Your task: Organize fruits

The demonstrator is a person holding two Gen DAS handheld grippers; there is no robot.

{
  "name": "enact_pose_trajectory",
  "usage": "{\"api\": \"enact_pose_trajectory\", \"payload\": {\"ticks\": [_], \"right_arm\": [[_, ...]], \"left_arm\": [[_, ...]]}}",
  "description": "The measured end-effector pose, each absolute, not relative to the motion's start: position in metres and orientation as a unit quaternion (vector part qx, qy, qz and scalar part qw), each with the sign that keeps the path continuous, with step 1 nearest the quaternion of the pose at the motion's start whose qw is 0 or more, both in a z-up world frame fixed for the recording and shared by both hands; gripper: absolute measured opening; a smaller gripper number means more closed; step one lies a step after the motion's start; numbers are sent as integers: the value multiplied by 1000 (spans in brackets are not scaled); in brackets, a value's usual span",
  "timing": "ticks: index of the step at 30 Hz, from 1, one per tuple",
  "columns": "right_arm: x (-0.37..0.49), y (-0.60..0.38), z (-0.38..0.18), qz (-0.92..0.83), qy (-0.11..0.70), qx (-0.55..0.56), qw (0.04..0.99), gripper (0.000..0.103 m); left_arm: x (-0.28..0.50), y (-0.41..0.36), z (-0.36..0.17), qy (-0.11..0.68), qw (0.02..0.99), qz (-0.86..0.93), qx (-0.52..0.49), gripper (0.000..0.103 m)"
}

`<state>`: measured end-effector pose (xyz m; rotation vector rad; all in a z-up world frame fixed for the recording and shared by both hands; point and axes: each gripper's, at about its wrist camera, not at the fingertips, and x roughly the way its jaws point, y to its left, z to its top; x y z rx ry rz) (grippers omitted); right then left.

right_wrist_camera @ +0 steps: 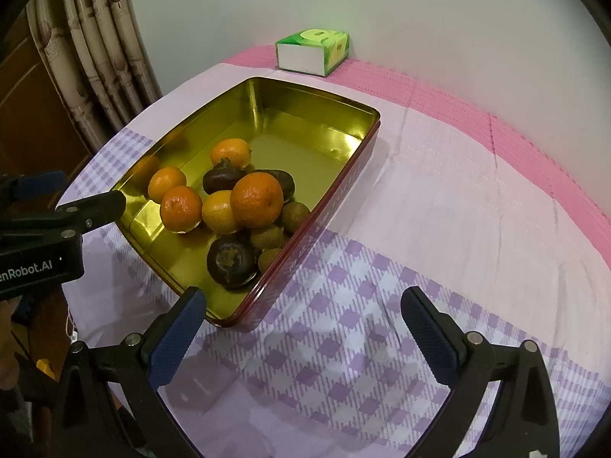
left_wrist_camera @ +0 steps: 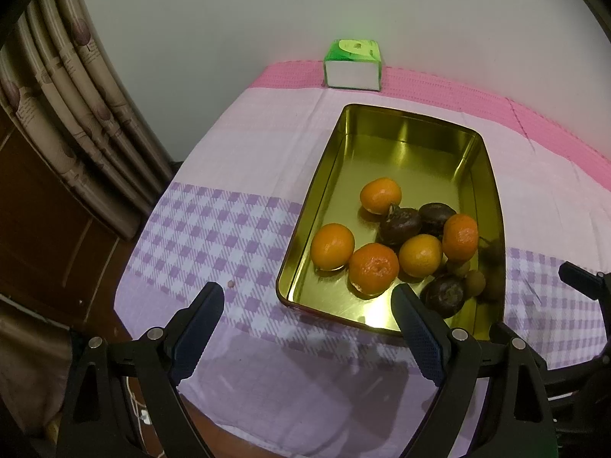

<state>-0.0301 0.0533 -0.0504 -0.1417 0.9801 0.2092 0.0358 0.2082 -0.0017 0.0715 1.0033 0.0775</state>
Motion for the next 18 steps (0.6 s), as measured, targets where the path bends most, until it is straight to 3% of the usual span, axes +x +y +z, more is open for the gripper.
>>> {"api": "enact_pose_trajectory", "payload": {"ticks": [18], "right_arm": [[-31, 53, -51, 100, 470, -68, 875, 101]], "left_arm": [[36, 207, -4, 484, 874, 39, 37, 91]]}}
